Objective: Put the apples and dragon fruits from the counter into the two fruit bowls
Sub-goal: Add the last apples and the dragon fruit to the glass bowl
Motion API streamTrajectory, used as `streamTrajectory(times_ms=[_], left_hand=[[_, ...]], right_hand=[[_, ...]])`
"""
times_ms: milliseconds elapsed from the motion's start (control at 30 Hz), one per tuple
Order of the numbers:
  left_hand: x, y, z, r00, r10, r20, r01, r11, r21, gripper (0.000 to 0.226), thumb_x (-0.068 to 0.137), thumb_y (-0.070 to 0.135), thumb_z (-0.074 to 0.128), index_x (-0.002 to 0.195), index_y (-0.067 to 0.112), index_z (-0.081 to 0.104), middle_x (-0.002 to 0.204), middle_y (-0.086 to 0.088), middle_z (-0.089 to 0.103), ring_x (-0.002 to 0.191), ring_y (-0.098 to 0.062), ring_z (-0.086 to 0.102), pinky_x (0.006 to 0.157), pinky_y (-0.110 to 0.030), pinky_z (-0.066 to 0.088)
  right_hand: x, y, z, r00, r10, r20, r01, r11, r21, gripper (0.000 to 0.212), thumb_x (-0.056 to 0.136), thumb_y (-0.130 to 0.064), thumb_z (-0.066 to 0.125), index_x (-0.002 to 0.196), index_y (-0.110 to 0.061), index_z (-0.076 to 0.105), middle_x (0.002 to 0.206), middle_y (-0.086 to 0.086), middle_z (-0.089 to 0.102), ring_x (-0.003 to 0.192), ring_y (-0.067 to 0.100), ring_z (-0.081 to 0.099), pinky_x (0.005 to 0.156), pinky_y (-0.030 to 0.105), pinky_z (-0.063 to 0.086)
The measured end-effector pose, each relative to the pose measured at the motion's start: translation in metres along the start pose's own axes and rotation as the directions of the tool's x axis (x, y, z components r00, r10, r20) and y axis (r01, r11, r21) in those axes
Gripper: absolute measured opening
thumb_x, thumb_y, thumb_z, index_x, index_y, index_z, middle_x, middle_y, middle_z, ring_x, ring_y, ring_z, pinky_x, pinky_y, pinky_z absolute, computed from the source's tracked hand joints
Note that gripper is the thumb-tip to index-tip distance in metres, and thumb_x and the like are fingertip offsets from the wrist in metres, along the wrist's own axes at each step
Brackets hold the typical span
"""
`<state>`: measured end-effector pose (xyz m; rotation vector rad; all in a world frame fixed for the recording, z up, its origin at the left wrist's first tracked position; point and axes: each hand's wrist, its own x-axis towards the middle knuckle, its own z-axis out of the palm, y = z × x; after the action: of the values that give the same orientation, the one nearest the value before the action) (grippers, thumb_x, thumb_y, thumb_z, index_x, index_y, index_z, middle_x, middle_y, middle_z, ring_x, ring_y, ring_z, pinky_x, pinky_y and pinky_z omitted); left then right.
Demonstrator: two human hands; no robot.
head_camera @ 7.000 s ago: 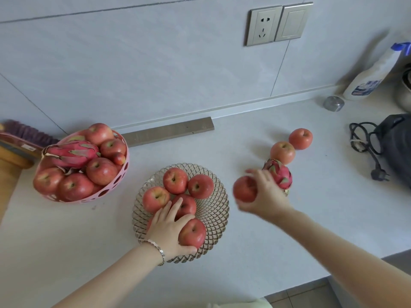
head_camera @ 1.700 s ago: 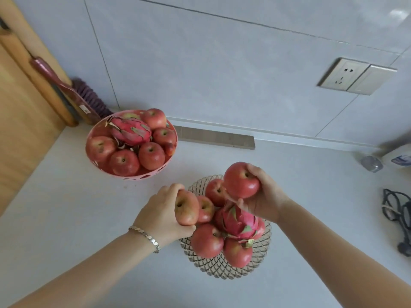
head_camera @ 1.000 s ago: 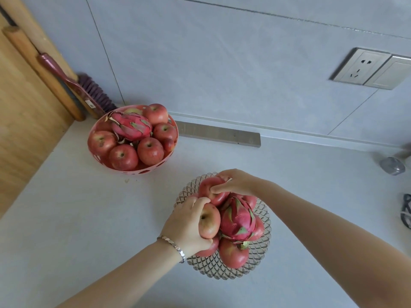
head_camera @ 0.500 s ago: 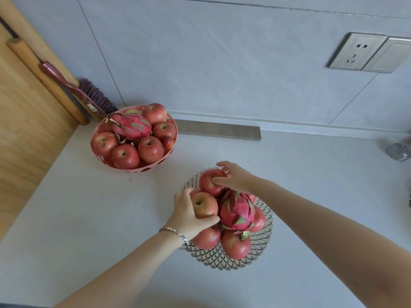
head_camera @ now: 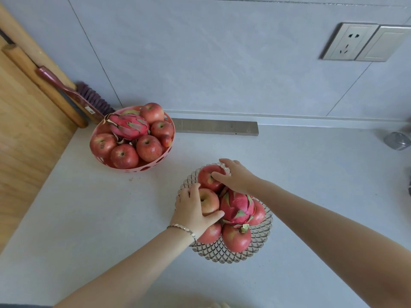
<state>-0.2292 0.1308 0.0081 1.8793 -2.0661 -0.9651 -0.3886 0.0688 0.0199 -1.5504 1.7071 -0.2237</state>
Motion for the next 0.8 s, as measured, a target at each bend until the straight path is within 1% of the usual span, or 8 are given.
streamTrajectory(times_ms=[133,200,267,367,433,533,667,800], left_hand=[[0.007,-0.012,-0.015,0.997,0.057,0.044,-0.047,0.977,-0.206,0.086,0.073,0.048,0.066,0.141,0.035,0.015,0.129,-0.002,0.028,0.121,-0.021,0.038,0.099,-0.032,0.036],[0.011,-0.016,-0.019,0.989,0.144,0.027,-0.134,0.963,-0.234,0.073,0.080,0.040,0.061,0.140,0.041,0.019,0.129,0.003,0.026,0.124,-0.018,0.036,0.100,-0.026,0.031],[0.017,-0.018,-0.019,0.979,0.200,0.047,-0.183,0.953,-0.242,0.061,0.086,0.038,0.055,0.138,0.044,0.026,0.143,0.005,0.020,0.136,-0.014,0.023,0.108,-0.027,0.022],[0.024,-0.018,-0.016,0.976,0.211,0.058,-0.192,0.954,-0.229,0.053,0.088,0.038,0.054,0.135,0.047,0.032,0.153,0.004,0.014,0.142,-0.010,0.015,0.109,-0.025,0.015],[0.024,-0.015,-0.013,0.979,0.200,0.050,-0.186,0.963,-0.197,0.058,0.084,0.037,0.059,0.135,0.045,0.033,0.153,0.002,0.017,0.141,-0.011,0.017,0.107,-0.023,0.016],[0.022,-0.013,-0.013,0.980,0.177,0.090,-0.173,0.983,-0.053,0.077,0.073,0.041,0.068,0.137,0.045,0.026,0.148,0.000,0.016,0.137,-0.023,0.021,0.110,-0.033,0.024],[0.023,-0.012,-0.017,0.974,0.139,0.181,-0.150,0.987,0.048,0.094,0.064,0.037,0.071,0.138,0.047,0.014,0.147,0.005,0.003,0.132,-0.030,0.018,0.106,-0.038,0.029],[0.018,-0.001,-0.008,0.993,0.113,0.033,-0.114,0.992,0.044,0.087,0.065,0.035,0.070,0.138,0.037,0.023,0.141,-0.007,0.022,0.125,-0.033,0.030,0.102,-0.039,0.033]], right_hand=[[-0.034,0.004,-0.004,0.970,0.015,-0.243,-0.004,0.999,0.047,0.068,0.079,-0.055,0.053,0.138,-0.028,0.031,0.142,0.003,0.030,0.131,0.022,0.028,0.105,0.046,0.035],[-0.059,0.013,-0.001,0.973,0.008,-0.230,0.001,0.999,0.039,0.081,0.066,-0.063,0.058,0.135,-0.032,0.030,0.137,0.000,0.031,0.126,0.021,0.030,0.104,0.043,0.035],[-0.079,0.024,0.009,0.986,0.048,-0.159,-0.052,0.998,-0.018,0.094,0.054,-0.066,0.063,0.135,-0.037,0.025,0.137,0.002,0.030,0.126,0.024,0.030,0.104,0.044,0.036],[-0.090,0.036,0.036,0.975,0.149,-0.165,-0.154,0.988,-0.019,0.104,0.053,-0.065,0.068,0.138,-0.039,0.015,0.137,0.006,0.035,0.127,0.027,0.032,0.104,0.044,0.037],[-0.089,0.040,0.051,0.953,0.149,-0.264,-0.155,0.988,-0.001,0.104,0.053,-0.063,0.069,0.138,-0.039,0.015,0.133,0.002,0.043,0.126,0.024,0.033,0.103,0.040,0.035],[-0.085,0.042,0.059,0.913,0.144,-0.382,-0.127,0.990,0.069,0.099,0.048,-0.062,0.068,0.134,-0.038,0.026,0.127,-0.002,0.050,0.120,0.022,0.039,0.103,0.040,0.035],[-0.084,0.049,0.055,0.901,0.140,-0.410,-0.055,0.976,0.212,0.094,0.043,-0.059,0.066,0.128,-0.039,0.033,0.116,-0.006,0.052,0.112,0.019,0.045,0.096,0.038,0.042],[-0.087,0.061,0.043,0.898,0.198,-0.393,0.003,0.890,0.457,0.080,0.044,-0.051,0.072,0.115,-0.048,0.036,0.111,-0.008,0.058,0.100,0.011,0.058,0.077,0.021,0.049]])
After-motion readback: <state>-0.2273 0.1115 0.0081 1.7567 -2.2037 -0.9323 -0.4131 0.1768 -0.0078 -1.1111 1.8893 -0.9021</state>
